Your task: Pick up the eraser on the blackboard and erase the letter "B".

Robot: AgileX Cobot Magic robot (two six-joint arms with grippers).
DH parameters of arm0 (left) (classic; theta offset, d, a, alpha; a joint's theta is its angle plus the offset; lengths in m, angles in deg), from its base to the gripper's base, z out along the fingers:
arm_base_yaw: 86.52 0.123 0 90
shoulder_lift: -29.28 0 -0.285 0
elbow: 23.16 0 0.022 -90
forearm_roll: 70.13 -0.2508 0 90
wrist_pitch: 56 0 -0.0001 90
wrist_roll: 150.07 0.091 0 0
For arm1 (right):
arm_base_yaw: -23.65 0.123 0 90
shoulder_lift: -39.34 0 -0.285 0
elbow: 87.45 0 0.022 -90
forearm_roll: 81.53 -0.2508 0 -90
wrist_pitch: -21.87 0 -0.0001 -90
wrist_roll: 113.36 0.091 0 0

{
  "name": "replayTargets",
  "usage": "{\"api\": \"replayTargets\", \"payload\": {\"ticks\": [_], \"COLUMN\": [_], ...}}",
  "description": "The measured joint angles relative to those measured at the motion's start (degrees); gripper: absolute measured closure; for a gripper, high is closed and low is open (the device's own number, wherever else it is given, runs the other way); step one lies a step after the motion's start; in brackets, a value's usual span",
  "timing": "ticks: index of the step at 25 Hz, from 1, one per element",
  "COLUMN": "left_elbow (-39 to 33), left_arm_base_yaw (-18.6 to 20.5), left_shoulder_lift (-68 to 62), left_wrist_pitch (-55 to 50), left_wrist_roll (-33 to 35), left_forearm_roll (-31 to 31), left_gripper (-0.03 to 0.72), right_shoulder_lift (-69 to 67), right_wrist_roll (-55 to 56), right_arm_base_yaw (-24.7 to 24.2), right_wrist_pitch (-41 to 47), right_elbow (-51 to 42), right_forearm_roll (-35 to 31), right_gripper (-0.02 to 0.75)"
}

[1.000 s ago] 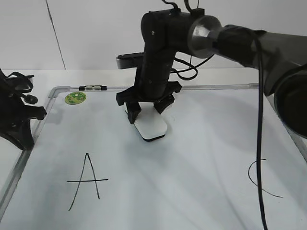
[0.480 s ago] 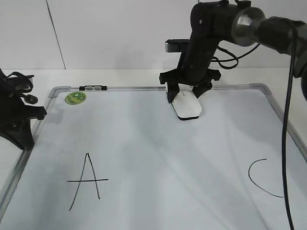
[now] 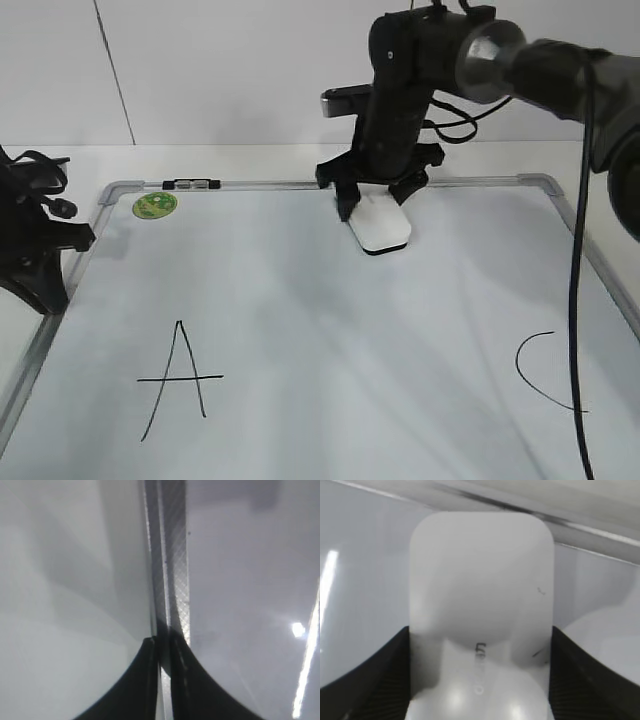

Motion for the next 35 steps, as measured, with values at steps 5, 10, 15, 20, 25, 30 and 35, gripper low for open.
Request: {"api": "replayTargets", "payload": {"ticks": [5, 10, 15, 20, 25, 30, 35], "left_elbow": [0.0, 0.0, 0.0, 0.0, 0.0, 0.0, 0.0], "left_arm_base_yaw": [0.0, 0.0, 0.0, 0.0, 0.0, 0.0, 0.0], "left_shoulder_lift": [0.0, 0.0, 0.0, 0.0, 0.0, 0.0, 0.0], "left_wrist_pitch": [-0.4, -1.1, -1.5, -1.5, -1.3, -1.3, -1.3], "left_wrist_roll": [0.0, 0.0, 0.0, 0.1, 0.1, 0.2, 0.2], "left_forearm_roll": [-0.1, -0.3, -0.6, -0.6, -0.5, -0.4, -0.4], "left_gripper": [0.667, 0.667, 0.667, 0.667, 0.667, 0.667, 0.667], "right_shoulder_lift": [-0.1, -0.2, -0.2, -0.2, -0.2, -0.2, -0.2], "right_wrist_roll": [-0.8, -1.7, -1.8, -1.5, -1.0, -0.9, -0.8], "right_arm_base_yaw": [7.2, 12.1, 12.7, 11.2, 6.9, -0.5, -4.1], "right_wrist_pitch": [0.0, 0.0, 0.0, 0.0, 0.0, -0.2, -0.2], "right_elbow": [0.0, 0.0, 0.0, 0.0, 0.0, 0.1, 0.1], "right_forearm_roll": [0.0, -1.4, -1.4, -1.4, -4.3, -3.9, -3.7], "right_gripper": [0.175, 0.175, 0.175, 0.175, 0.176, 0.176, 0.176]}}
